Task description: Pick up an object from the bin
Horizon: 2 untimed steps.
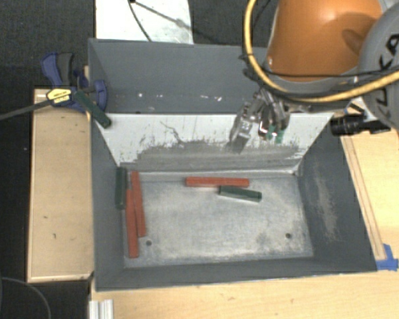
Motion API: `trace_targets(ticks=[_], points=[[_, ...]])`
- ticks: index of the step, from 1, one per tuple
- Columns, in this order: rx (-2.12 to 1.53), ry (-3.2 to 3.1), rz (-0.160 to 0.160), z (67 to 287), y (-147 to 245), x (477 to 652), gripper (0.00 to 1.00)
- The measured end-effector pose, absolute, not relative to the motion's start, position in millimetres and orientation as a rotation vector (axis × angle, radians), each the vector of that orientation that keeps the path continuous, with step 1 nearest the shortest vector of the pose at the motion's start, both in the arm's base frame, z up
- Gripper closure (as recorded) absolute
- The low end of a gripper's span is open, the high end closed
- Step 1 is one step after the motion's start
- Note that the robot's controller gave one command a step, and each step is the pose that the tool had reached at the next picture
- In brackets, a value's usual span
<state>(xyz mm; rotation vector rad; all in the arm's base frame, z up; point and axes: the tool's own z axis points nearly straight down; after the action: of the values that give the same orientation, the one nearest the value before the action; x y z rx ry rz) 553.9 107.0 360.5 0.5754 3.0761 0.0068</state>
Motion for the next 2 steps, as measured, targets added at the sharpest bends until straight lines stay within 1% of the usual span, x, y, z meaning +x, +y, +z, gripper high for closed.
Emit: trace_targets(ticks=[1,2], points=[[0.31,3.133,-0.003,238.5,99.3,482.9,1.0],[0.312,3.124,0.001,242.1,99.7,485.5,0.0]])
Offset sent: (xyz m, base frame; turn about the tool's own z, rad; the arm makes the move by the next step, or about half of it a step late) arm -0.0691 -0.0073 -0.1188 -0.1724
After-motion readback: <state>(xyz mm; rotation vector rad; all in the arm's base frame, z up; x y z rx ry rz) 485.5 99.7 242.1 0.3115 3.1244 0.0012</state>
